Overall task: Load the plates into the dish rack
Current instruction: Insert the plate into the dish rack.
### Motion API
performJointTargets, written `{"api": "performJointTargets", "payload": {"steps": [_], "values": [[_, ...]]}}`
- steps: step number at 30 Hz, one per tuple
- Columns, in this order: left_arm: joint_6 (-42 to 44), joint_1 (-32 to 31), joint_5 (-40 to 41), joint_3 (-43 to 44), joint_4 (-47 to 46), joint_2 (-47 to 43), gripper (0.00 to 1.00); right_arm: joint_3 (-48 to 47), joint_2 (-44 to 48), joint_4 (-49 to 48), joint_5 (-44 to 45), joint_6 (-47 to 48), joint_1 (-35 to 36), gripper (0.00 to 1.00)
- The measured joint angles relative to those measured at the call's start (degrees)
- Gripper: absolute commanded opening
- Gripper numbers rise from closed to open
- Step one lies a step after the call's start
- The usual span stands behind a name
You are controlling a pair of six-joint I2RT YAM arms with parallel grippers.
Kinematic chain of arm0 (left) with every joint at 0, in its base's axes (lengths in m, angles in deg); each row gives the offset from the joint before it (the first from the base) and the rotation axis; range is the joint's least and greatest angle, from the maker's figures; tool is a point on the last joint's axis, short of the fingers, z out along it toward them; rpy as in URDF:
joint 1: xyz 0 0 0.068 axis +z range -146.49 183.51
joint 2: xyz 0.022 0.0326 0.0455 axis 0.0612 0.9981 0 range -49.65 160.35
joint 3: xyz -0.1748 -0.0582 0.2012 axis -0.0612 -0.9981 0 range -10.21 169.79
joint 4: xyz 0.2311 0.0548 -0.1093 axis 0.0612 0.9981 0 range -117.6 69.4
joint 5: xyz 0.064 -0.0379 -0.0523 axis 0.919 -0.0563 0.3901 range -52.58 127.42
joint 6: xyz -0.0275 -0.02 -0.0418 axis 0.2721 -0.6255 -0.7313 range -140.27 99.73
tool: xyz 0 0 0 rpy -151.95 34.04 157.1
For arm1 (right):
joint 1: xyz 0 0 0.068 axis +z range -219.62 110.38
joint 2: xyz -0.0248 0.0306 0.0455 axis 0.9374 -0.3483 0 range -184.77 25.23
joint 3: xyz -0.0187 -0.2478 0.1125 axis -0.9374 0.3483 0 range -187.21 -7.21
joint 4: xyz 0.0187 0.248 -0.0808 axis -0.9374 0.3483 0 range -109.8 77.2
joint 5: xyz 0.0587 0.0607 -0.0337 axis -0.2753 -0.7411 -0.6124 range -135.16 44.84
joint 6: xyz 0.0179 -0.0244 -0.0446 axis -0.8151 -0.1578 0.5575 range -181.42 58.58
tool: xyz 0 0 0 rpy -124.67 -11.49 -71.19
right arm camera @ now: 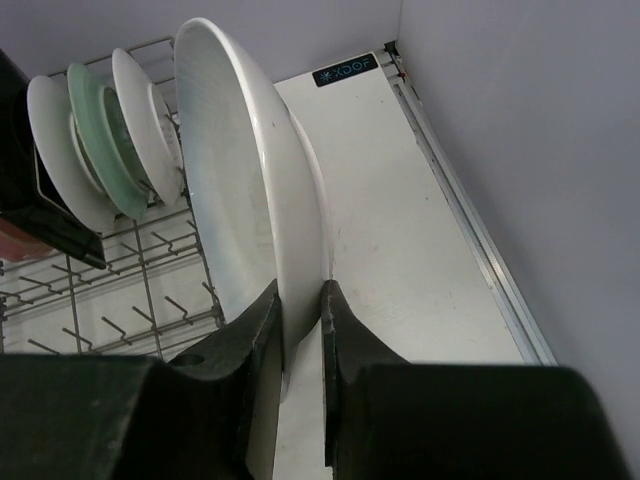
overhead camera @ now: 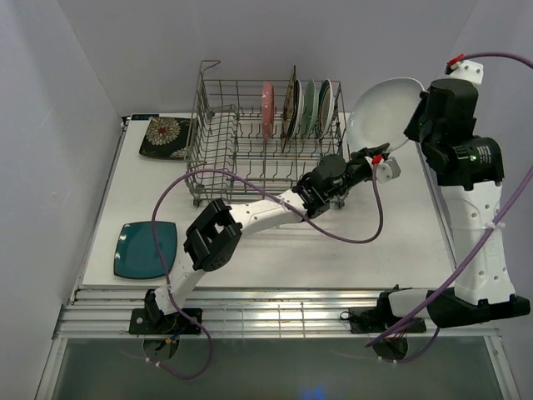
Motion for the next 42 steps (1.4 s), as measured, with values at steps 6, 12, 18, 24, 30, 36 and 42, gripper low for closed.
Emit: {"api": "performJointTargets", "payload": {"steps": [6, 12, 18, 24, 30, 36, 42], "values": [[-5.6, 3.3, 0.7, -3.8, -1.5, -3.1, 0.00, -5.6, -6.0, -0.4, 8.7, 0.1, 8.8, 0.08], [-11.6, 5.3, 1.7, -10.3, -1.6, -9.0, 0.00, -14.8, -13.2, 1.9, 15.7, 0.7, 16.7, 0.08], [-16.7, 6.0, 3.0, -15.5, -1.6, -12.9, 0.00, -16.0, -15.3, 2.2, 16.9, 0.7, 19.2, 0.08], [-21.0, 5.5, 3.7, -18.7, -2.0, -13.5, 0.00, -16.2, -17.0, 5.0, 16.8, 0.7, 19.4, 0.08], [-23.7, 5.4, 3.7, -19.8, -2.0, -13.5, 0.00, -16.2, -18.3, 6.2, 16.7, 0.9, 19.5, 0.08], [-25.4, 5.4, 4.4, -21.0, -2.2, -13.7, 0.00, -16.2, -19.3, 6.5, 16.0, 1.2, 19.5, 0.08], [-26.8, 5.4, 5.2, -21.6, -1.7, -13.7, 0.00, -16.2, -20.6, 6.4, 15.0, 2.8, 19.5, 0.08]]}}
